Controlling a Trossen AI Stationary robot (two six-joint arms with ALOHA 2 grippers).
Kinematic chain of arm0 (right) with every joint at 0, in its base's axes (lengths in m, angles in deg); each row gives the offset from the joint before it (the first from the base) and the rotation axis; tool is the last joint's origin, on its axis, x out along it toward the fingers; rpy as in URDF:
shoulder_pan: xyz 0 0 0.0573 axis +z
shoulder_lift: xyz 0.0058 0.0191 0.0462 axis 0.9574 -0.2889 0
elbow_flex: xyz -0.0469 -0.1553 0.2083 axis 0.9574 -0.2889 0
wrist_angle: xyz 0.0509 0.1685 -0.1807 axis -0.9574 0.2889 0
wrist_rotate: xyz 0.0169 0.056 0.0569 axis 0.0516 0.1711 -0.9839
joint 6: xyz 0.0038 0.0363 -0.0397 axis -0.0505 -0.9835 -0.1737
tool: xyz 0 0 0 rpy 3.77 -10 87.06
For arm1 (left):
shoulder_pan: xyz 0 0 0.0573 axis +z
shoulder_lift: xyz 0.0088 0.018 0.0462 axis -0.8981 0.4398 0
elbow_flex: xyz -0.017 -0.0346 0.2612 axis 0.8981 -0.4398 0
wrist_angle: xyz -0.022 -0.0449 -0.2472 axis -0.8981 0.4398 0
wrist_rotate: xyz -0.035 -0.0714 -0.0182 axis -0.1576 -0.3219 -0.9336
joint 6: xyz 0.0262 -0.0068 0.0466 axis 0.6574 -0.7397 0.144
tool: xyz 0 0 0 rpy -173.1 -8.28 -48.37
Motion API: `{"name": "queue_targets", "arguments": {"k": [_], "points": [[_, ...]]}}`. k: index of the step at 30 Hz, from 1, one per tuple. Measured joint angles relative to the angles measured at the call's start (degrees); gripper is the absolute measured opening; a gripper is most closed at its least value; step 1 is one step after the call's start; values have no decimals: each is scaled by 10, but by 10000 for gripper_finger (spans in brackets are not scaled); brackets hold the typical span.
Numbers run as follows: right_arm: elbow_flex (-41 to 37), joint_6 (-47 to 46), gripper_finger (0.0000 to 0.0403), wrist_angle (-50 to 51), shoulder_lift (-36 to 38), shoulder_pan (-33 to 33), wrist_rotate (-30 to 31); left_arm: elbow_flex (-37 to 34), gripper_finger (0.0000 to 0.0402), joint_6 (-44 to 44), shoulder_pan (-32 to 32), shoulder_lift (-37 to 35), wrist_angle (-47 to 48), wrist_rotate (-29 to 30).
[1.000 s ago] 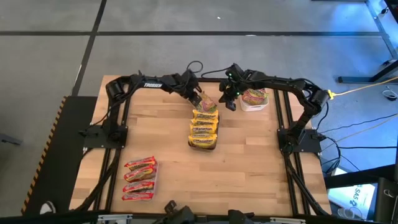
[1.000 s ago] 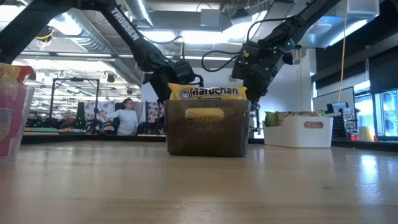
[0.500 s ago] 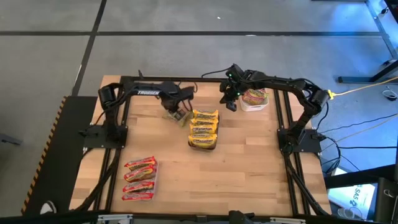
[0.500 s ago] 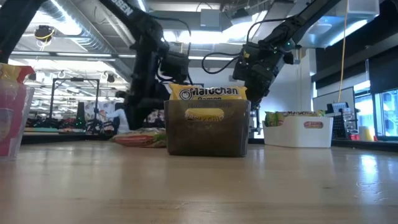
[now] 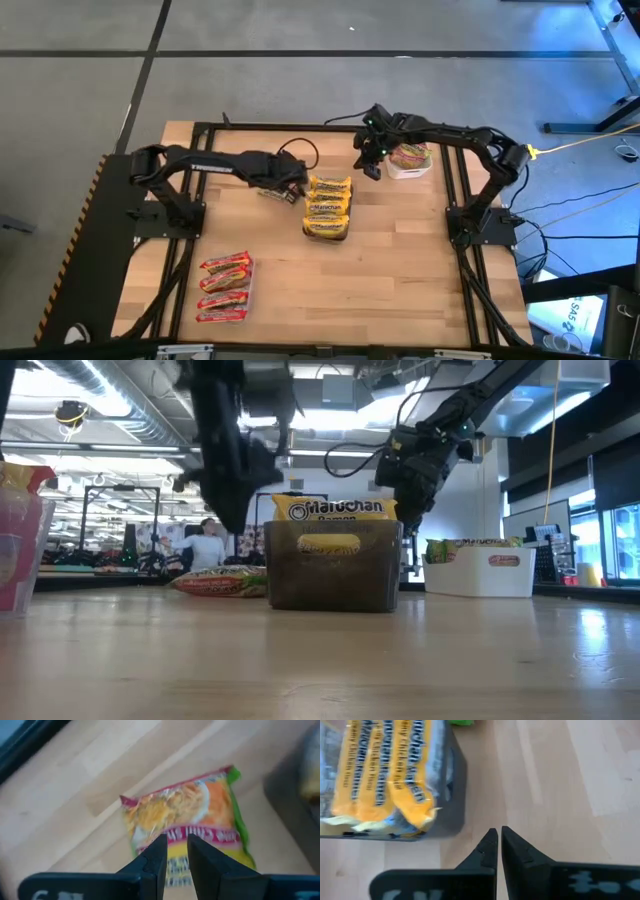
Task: Sort Maruchan noodles
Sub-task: Put the green noodle pack into the white bin
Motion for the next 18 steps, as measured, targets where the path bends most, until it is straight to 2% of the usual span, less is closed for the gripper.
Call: {"name": "queue_targets", "arguments": {"k": [5, 8, 11, 18], "points": [[0, -3, 2, 2, 15, 41, 13, -102, 71, -13, 24, 11, -173, -23], [0, -11, 2, 6, 20, 66, 40, -148, 71, -37, 31, 10, -231, -32], [0, -13, 2, 23, 22, 87, 64, -160, 71, -48, 20, 4, -230, -52], [0, -34, 2, 39, 25, 129, 112, -159, 71, -74, -57, 3, -206, -80]]}}
